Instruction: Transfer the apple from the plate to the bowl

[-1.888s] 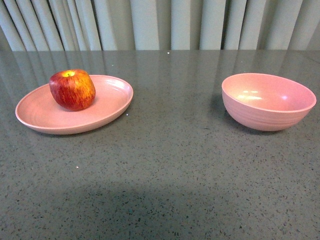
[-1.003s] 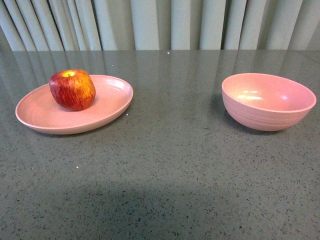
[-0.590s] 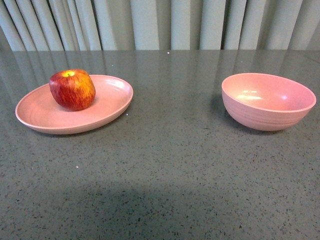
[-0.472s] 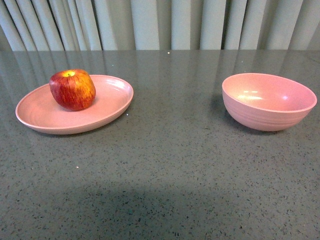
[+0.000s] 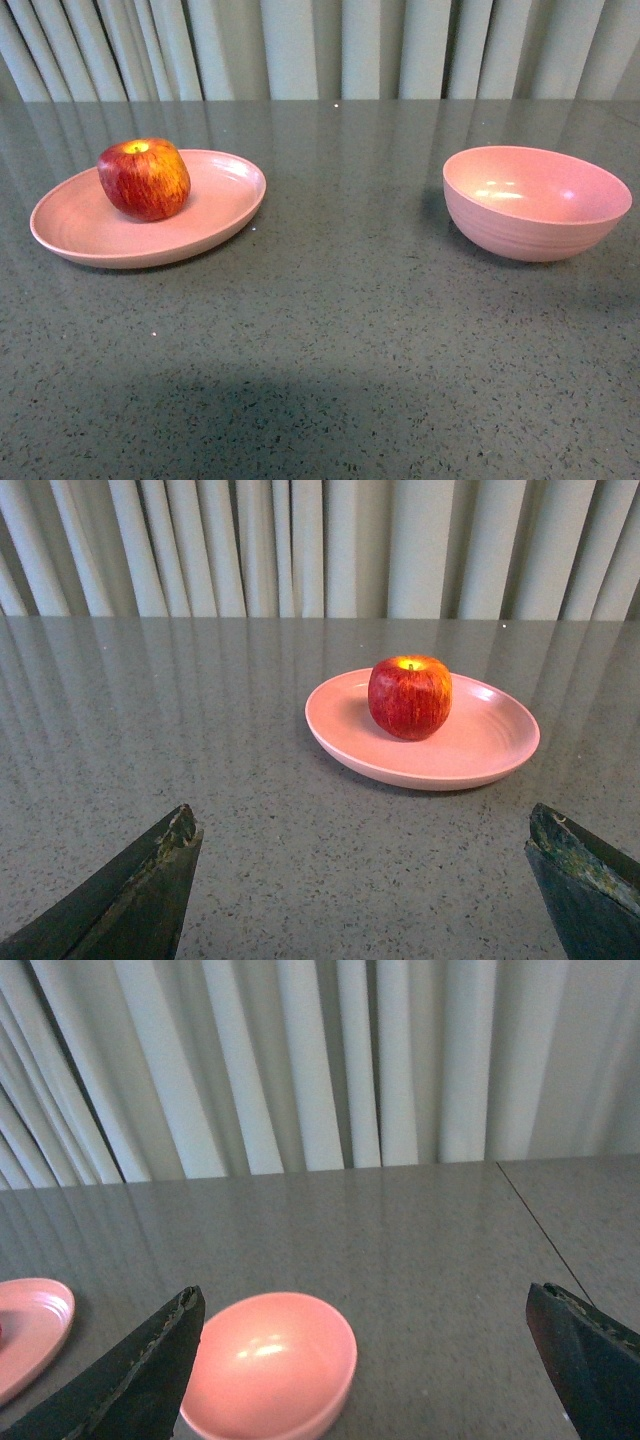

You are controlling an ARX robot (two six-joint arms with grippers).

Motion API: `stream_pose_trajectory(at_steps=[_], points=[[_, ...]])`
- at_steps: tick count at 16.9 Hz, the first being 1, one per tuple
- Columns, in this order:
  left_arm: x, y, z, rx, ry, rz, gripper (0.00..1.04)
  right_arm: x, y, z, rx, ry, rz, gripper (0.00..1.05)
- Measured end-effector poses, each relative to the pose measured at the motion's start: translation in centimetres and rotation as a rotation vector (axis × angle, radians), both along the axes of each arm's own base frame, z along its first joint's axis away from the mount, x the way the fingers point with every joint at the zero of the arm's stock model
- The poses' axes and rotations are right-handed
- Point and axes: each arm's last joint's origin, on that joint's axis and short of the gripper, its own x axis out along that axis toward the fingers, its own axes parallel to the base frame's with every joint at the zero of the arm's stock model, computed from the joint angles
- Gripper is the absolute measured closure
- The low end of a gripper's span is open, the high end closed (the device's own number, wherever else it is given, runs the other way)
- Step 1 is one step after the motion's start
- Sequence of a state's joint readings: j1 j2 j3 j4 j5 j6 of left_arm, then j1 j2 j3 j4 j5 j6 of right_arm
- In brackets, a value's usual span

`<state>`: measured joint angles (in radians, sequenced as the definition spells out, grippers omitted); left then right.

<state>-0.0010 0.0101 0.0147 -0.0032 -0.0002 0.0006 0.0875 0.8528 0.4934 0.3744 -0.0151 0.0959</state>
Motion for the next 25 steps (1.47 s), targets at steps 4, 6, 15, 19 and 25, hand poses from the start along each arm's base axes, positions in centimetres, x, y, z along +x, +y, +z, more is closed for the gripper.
stream_pose_trajectory(at_steps=[4, 6, 15, 19, 25], points=[[0.0, 0.0, 0.0, 0.000, 0.000, 0.000, 0.07, 9.1, 1.8, 1.9, -0.039, 0.251, 0.010, 0.07], [0.0, 0.0, 0.0, 0.000, 0.000, 0.000, 0.07, 12.8, 2.2, 0.7, -0.064, 0.398, -0.012, 0.07], [0.0, 0.0, 0.0, 0.000, 0.000, 0.000, 0.07, 17.0, 3.1, -5.6, -0.115, 0.689, -0.051, 0.07], [0.0, 0.0, 0.0, 0.000, 0.000, 0.000, 0.07, 17.8, 2.8, -7.1, -0.108, 0.739, -0.073, 0.07], [0.0, 0.0, 0.0, 0.000, 0.000, 0.000, 0.07, 18.0, 2.9, -8.0, -0.095, 0.780, -0.059, 0.48]])
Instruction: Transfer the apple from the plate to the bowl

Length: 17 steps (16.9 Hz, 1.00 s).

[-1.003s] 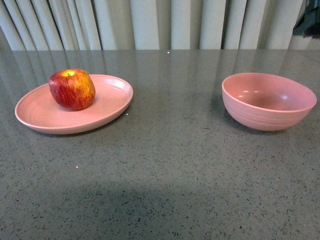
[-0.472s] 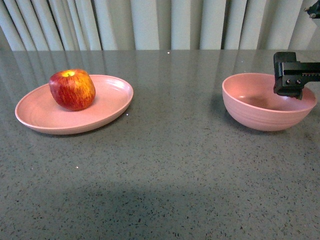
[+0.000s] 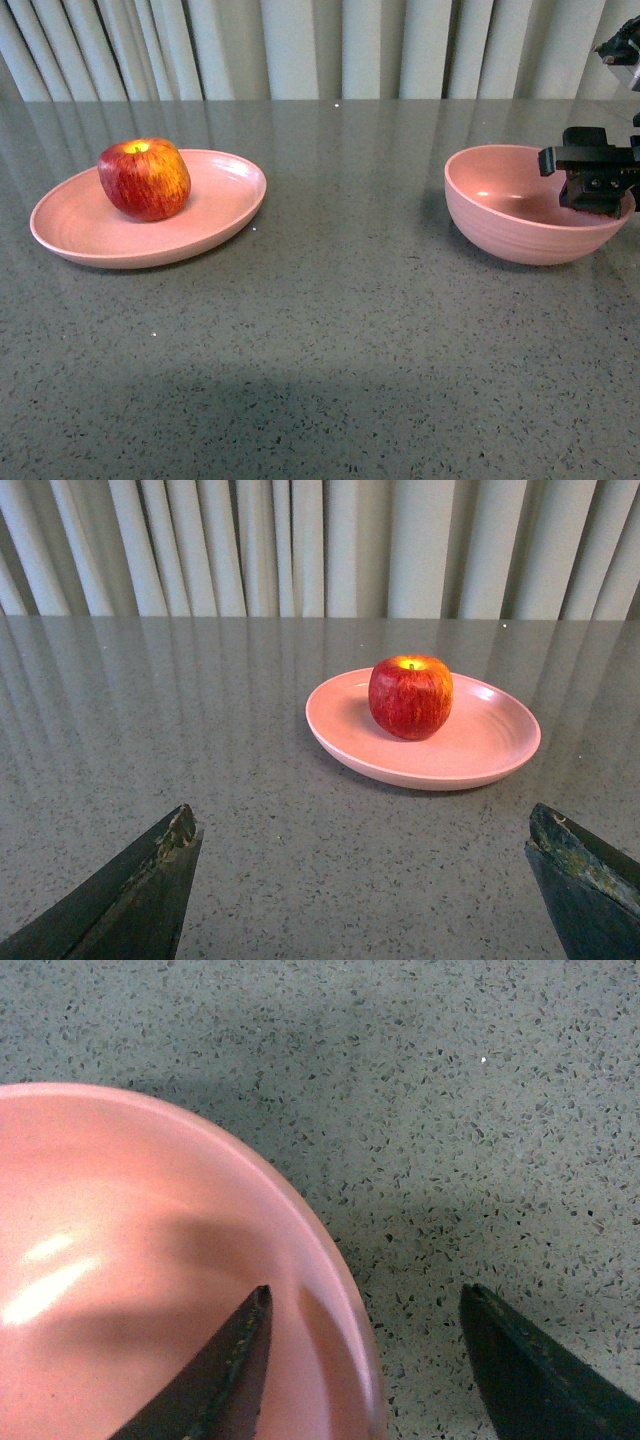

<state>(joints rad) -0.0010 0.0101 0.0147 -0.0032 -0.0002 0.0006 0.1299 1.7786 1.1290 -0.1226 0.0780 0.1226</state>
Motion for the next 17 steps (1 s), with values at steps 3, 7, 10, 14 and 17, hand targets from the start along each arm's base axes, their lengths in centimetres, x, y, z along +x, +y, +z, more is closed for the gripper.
stream_pose_trajectory(at_steps=[3, 7, 10, 14, 17], points=[[0.0, 0.0, 0.0, 0.000, 0.000, 0.000, 0.07, 0.1, 0.0, 0.2, 0.026, 0.010, -0.004, 0.85], [0.0, 0.0, 0.0, 0.000, 0.000, 0.000, 0.07, -0.1, -0.2, 2.4, 0.135, -0.008, 0.000, 1.02], [0.0, 0.0, 0.0, 0.000, 0.000, 0.000, 0.07, 0.5, 2.7, 6.4, 0.199, -0.083, 0.066, 1.02], [0.0, 0.0, 0.0, 0.000, 0.000, 0.000, 0.07, 1.0, 8.3, 7.0, 0.225, -0.077, 0.162, 1.02], [0.0, 0.0, 0.0, 0.000, 0.000, 0.000, 0.07, 1.5, 11.4, 5.4, 0.229, -0.024, 0.199, 1.02]])
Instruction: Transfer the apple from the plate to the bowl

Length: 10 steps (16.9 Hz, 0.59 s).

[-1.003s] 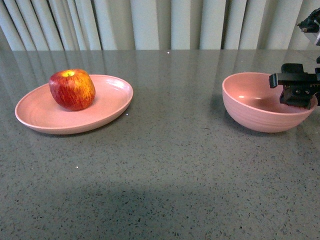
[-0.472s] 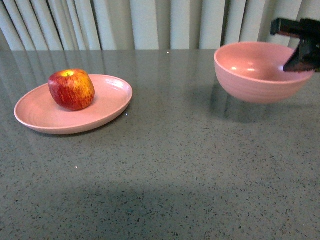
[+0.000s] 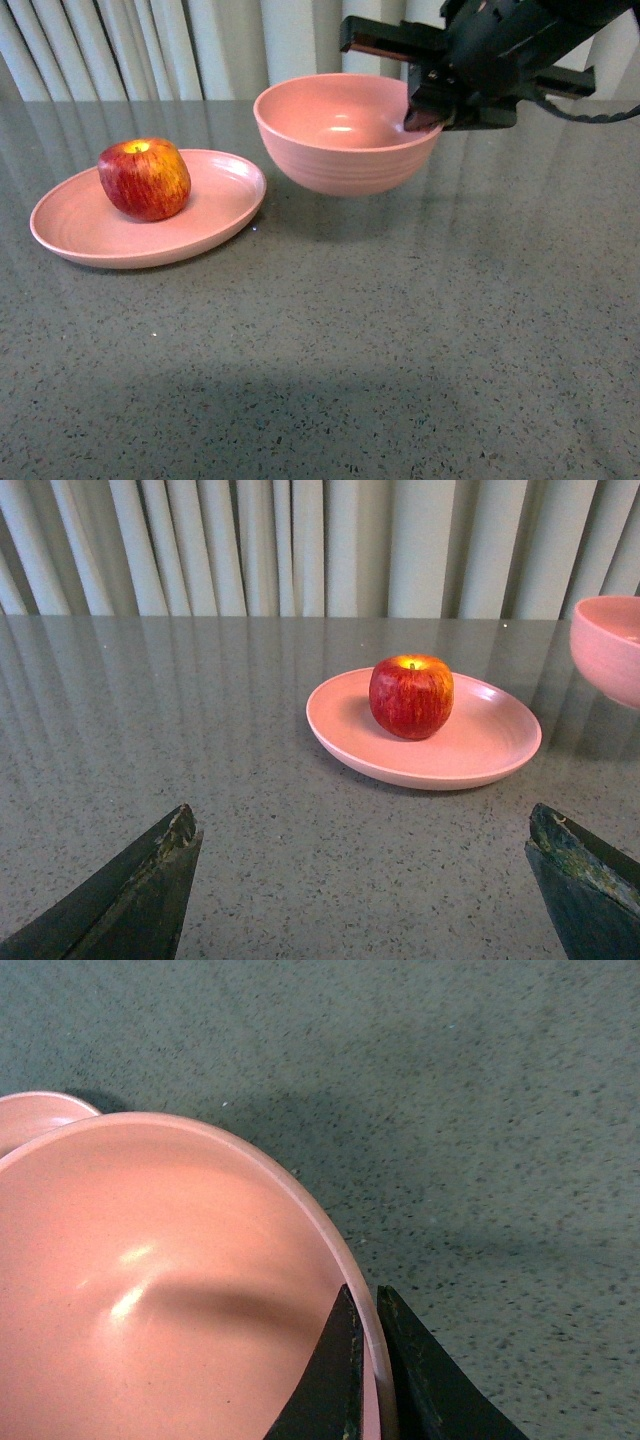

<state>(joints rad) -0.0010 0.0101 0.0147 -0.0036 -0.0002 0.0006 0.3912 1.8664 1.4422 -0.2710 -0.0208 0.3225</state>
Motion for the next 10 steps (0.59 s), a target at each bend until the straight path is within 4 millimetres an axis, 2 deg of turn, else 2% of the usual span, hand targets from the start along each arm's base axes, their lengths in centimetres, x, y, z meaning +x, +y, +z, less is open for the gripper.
stream_pose_trajectory(at_steps=[3, 10], points=[[0.0, 0.0, 0.0, 0.000, 0.000, 0.000, 0.07, 0.5, 1.4, -0.8, -0.016, 0.021, 0.007, 1.02], [0.0, 0.0, 0.0, 0.000, 0.000, 0.000, 0.07, 1.8, 1.6, -2.5, -0.030, 0.062, -0.023, 1.02]])
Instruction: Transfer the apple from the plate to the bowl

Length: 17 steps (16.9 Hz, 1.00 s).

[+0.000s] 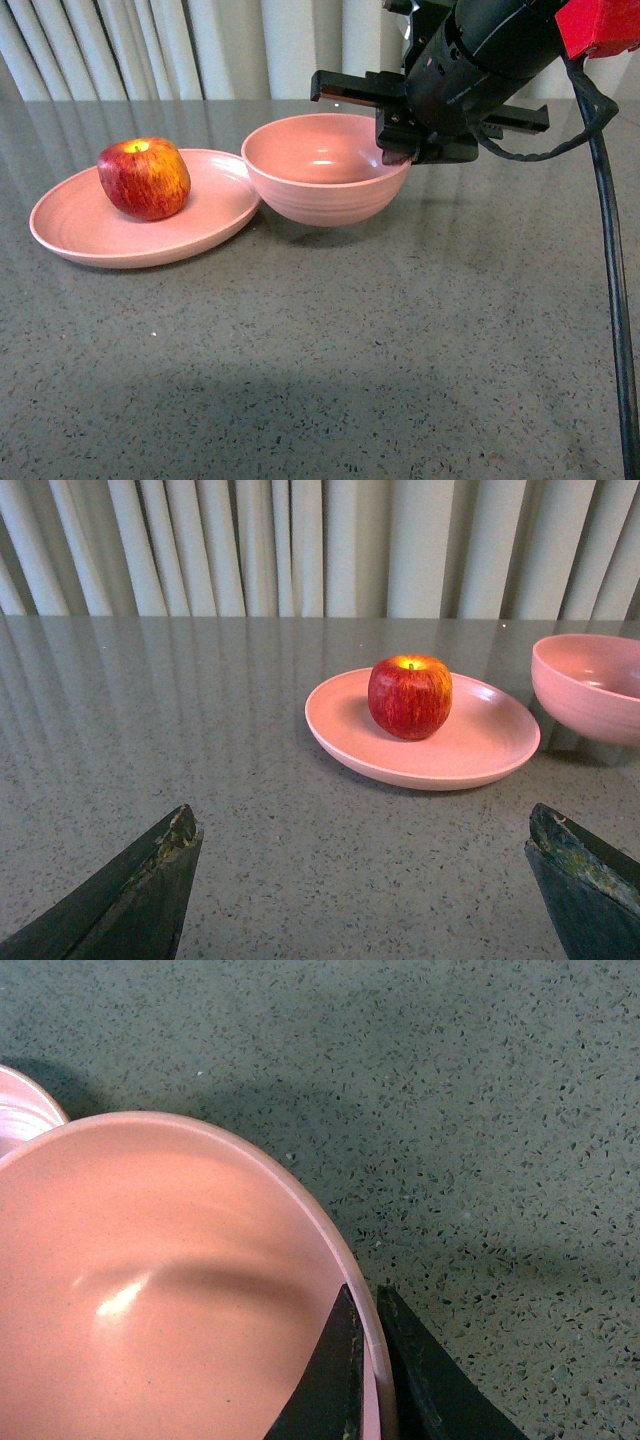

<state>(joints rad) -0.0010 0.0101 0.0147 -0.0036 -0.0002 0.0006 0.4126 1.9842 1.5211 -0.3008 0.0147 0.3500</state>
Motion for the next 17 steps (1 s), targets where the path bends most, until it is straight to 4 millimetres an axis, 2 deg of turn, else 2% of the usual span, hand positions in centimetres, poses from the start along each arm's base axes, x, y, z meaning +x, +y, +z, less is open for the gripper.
stream_pose_trajectory(at_steps=[5, 17], points=[[0.0, 0.0, 0.0, 0.000, 0.000, 0.000, 0.07, 0.4, -0.2, -1.0, -0.011, 0.017, -0.015, 1.02], [0.0, 0.0, 0.0, 0.000, 0.000, 0.000, 0.07, 0.6, -0.1, -1.9, -0.003, 0.048, -0.020, 1.02]])
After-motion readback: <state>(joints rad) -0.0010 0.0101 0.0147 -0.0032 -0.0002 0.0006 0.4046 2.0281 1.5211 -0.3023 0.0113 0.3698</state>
